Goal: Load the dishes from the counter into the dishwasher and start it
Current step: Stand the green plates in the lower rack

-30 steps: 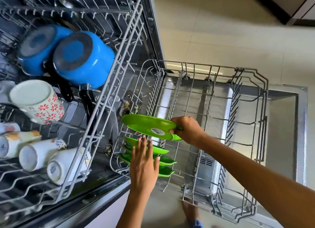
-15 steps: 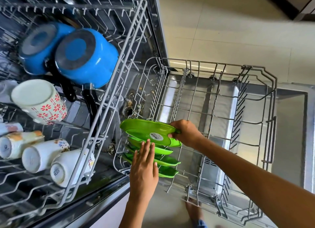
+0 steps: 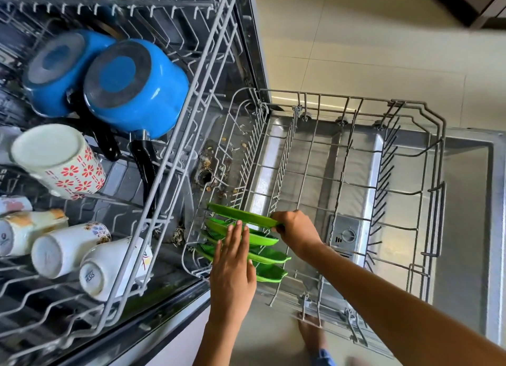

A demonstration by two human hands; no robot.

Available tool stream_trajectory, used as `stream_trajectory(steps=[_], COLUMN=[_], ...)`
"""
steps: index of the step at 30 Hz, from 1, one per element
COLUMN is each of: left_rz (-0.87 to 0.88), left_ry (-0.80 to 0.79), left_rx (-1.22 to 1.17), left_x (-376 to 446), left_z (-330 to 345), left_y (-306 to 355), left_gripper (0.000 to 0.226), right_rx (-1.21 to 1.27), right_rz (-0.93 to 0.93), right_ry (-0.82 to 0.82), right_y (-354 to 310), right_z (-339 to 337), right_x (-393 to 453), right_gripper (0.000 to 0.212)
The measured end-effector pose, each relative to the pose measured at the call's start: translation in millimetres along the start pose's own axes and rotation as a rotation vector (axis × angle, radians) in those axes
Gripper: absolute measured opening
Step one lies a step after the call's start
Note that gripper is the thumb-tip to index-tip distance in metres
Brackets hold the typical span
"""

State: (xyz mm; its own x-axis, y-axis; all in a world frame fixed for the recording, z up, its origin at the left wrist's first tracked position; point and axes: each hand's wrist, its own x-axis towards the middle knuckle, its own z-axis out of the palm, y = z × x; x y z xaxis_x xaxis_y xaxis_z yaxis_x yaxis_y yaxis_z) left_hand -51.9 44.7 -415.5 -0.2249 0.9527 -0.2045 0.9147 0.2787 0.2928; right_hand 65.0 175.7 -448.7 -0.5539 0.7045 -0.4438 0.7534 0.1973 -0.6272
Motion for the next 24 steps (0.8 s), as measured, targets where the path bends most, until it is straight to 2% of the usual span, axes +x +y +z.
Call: stream_trajectory(steps=[5, 10, 13, 16, 19, 24], left_rz=[0.012, 0.019, 0.016, 0.004, -0.014, -0.026], left_ry=[0.001, 0.016, 0.029, 0.048, 0.061, 0.124], left_rx=[0.002, 0.032, 0.042, 0.072, 0.064, -0.096], left_x=[1, 2, 4, 5, 7, -7], left_z=[-1, 1, 2, 1, -5, -45], left_y=[-1, -4, -2, 3, 8, 37], left_gripper=[0.083, 0.080, 0.077, 0.070, 0.058, 0.032], right_rx=[-0.116, -0.299, -0.383, -0.301, -0.140, 0.121], right_rz=[-0.001, -0.050, -0.049, 0.011, 0.079, 0.124], right_ry=[-0.145, -0.013, -0.014, -0.004, 0.031, 0.228], right_y=[-4, -1, 6, 9, 4, -12], right_z=[5, -7, -10, -10, -10, -35], right_x=[0, -10, -16, -17, -28, -78], right_gripper=[0.021, 0.030, 0.033, 0.029, 0.033, 0.026])
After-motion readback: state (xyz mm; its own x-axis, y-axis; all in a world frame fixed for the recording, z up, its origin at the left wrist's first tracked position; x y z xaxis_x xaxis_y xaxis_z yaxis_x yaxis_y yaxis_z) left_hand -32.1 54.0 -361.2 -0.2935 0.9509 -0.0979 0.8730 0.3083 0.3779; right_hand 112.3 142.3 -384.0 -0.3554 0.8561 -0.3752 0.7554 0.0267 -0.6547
